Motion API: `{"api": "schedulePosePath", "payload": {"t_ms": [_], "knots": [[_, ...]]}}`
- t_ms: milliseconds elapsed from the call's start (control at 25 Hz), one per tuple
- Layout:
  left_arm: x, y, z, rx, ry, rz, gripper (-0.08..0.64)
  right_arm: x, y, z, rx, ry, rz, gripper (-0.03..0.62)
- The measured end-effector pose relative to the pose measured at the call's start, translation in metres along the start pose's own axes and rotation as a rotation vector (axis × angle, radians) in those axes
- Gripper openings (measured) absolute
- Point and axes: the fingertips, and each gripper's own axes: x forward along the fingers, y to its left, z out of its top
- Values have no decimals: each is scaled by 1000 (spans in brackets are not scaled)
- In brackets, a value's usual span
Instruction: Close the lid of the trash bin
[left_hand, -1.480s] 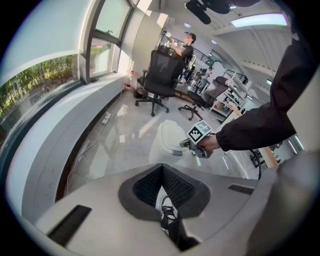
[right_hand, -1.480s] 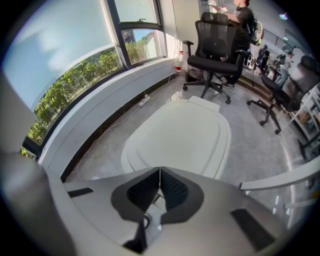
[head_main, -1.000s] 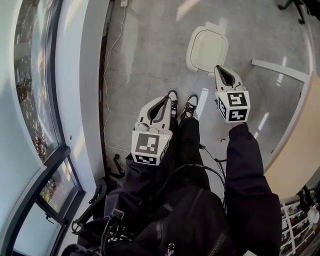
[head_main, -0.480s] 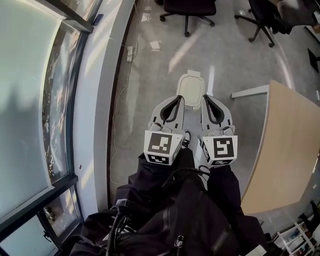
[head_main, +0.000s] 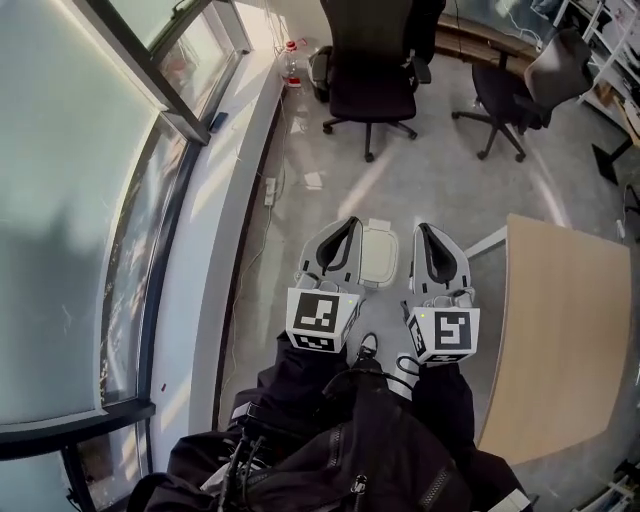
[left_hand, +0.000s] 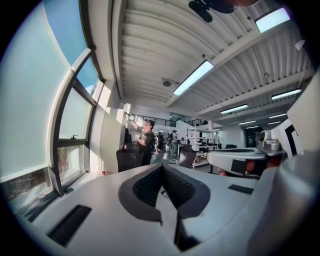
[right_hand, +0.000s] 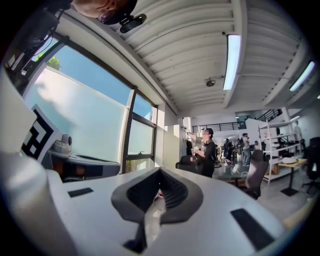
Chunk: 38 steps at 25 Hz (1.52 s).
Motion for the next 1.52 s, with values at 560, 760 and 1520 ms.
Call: {"api": "schedulePosePath", "payload": {"t_ms": [560,760,1520], "knots": [[-27,-12,101,82,-190,1,2,-33,-16,100,-58,-175,-48,6],[-28,-16,112,95,-211,-5,2,-38,-22,111,-68,-196,-55,6],[-22,-18,113,80,-217,-8,2,-44,-26,121,-95,-228,-65,6]]}}
